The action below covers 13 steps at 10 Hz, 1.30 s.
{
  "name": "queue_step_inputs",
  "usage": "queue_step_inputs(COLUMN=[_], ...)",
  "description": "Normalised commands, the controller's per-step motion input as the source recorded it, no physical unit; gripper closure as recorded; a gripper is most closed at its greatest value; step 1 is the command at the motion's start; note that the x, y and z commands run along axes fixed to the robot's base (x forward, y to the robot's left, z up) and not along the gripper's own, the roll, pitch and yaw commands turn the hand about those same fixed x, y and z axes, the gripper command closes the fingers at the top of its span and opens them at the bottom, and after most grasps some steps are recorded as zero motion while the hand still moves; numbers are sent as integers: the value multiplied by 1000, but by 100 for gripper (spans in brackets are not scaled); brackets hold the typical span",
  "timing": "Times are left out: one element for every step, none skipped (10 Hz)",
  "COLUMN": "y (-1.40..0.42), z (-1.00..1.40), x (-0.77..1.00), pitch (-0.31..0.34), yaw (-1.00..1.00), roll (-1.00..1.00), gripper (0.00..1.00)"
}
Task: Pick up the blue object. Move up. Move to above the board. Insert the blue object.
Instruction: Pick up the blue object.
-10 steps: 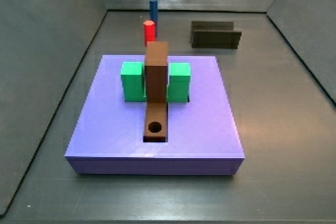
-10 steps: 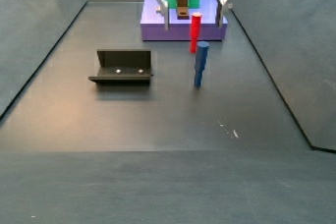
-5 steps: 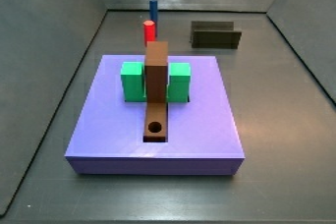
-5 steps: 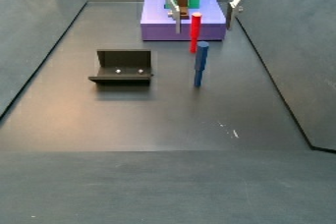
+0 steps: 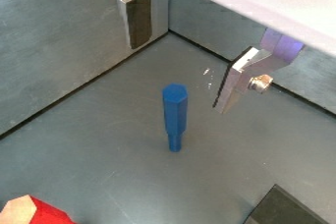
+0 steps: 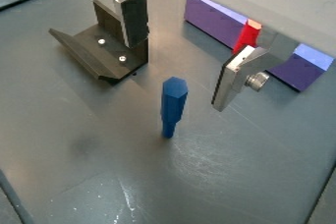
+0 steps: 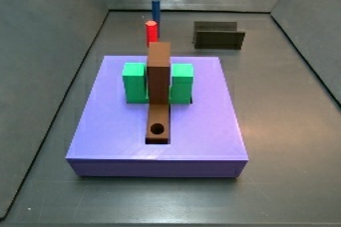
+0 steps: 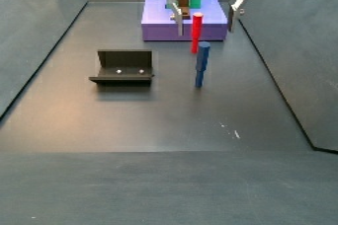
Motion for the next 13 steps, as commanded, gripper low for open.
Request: queue_step_inputs(y=[-20,0,-6,0,0,0,0,0,0,0,0,0,-6], z=[-269,-337,-431,-400,-331,-269,-249,-237,-240,-237,-220,-103,-46], x=[0,0,111,71,40,86,71,23,26,29,46,0,0], pitch=[-30,-3,14,19,10,0,0,0,0,0,0,0,0], yaw=[-66,-86,-97,-80,-43,-26,-14,0,0,0,0,-23,-29], roll=[-53,-23,56,61,19,0,0,0,0,0,0,-23,-27], gripper=[0,0,0,0,0,0,0,0,0,0,0,0,0])
